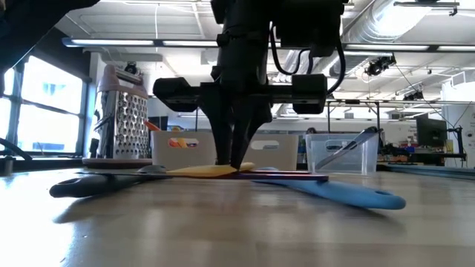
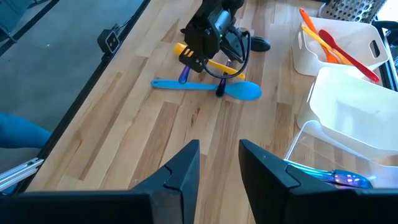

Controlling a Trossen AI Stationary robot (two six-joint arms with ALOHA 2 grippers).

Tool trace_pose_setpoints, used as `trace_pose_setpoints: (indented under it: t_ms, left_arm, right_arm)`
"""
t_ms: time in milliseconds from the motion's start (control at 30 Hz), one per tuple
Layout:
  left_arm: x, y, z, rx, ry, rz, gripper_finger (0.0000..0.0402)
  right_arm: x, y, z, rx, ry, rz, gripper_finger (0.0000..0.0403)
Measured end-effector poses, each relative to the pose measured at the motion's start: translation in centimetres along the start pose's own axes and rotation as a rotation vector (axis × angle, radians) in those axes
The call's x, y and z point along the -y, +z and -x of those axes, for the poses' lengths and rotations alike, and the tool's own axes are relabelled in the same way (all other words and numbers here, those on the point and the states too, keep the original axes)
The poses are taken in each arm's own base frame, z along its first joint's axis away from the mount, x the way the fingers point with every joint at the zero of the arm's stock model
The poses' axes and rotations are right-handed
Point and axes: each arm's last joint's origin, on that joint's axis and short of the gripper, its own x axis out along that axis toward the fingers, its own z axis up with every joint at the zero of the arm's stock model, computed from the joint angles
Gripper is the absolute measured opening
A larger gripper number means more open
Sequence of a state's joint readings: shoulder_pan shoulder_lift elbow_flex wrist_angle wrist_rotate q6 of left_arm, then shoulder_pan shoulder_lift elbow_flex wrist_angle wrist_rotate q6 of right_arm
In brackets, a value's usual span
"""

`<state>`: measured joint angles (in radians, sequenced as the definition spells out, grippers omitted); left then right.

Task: Pick & Place Kitchen Items
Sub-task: Put the yellow spatula into the left white bin

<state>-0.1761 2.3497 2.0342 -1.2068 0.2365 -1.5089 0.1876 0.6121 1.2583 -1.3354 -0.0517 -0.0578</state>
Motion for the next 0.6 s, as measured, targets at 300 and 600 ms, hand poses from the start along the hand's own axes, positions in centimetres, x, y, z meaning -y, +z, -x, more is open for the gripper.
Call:
trace_pose_setpoints:
  t_ms: [300,600]
  left_arm:
    - [0.26,-0.06,0.32,0.015,-0.021,-0.003,0.0008]
    - [0.24,-0.25,0.75,0.019,-0.014,-0.01,0.0008]
  right_arm:
    - [0.0,0.0,0.0,0.0,0.0,0.0,0.0105]
    - [0.0,0.0,0.0,0.0,0.0,0.0,0.0105]
